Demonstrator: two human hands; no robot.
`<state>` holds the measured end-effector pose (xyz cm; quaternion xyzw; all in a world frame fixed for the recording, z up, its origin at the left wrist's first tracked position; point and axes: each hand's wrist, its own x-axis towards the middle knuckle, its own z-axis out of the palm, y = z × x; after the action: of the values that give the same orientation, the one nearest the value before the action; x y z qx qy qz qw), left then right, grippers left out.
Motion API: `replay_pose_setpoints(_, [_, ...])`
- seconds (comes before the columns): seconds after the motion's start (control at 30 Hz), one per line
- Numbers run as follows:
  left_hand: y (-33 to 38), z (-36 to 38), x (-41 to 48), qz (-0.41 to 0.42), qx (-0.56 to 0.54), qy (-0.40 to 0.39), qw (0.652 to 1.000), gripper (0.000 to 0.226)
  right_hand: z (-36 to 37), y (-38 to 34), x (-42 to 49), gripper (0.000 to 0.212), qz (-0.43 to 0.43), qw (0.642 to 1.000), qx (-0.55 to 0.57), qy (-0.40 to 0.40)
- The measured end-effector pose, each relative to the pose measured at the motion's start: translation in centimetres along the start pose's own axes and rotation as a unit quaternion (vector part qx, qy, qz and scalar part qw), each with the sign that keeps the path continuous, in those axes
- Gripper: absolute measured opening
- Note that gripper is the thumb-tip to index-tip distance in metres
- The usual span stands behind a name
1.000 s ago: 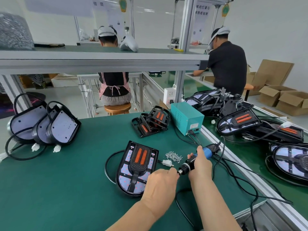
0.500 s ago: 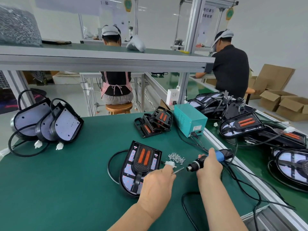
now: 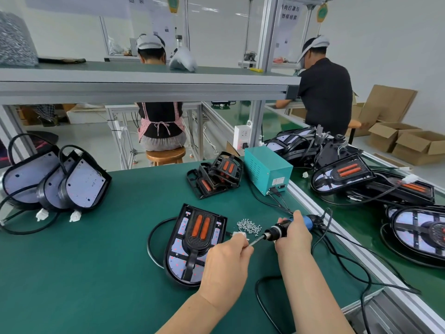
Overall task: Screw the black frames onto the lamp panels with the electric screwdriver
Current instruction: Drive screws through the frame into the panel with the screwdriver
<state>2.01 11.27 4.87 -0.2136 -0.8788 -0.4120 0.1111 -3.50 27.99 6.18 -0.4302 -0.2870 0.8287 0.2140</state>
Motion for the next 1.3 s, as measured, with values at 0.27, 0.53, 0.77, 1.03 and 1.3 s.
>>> replay_pose_setpoints(0.27, [0.6,-0.7,0.8,-0.053,-0.007,-0.072,0.996,0.021,0.3,0.2,-0.1,0.027,-0.022,1.000,-0.005,-0.022])
replay_pose_setpoints(0.53, [1.1,-1.0,2.2,-0.302,-0.272,-0.167,0.898,0.033,0.4,2.1,-1.0,0.027,-0.104,0.993,-0.042,-0.042])
replay_pose_setpoints(0.77, [0.5,-0.3,1.0,0.098,0.211,-0.064,0.970,0.031,0.1,2.1,-0.6,0.028,-0.070,0.996,-0.043,-0.021])
replay_pose_setpoints(1.03, [1.3,-1.0,2.2,-0.316,-0.338,-0.280,0.841,0.037,-0.2,1.7,-0.3,0.020,-0.072,0.996,-0.007,-0.055])
replay_pose_setpoints(1.3, [0.5,-0.2,1.3,-0.023,0.087,-0.134,0.987,0.039,0.1,1.7,-0.1,0.022,-0.103,0.993,-0.050,-0.039])
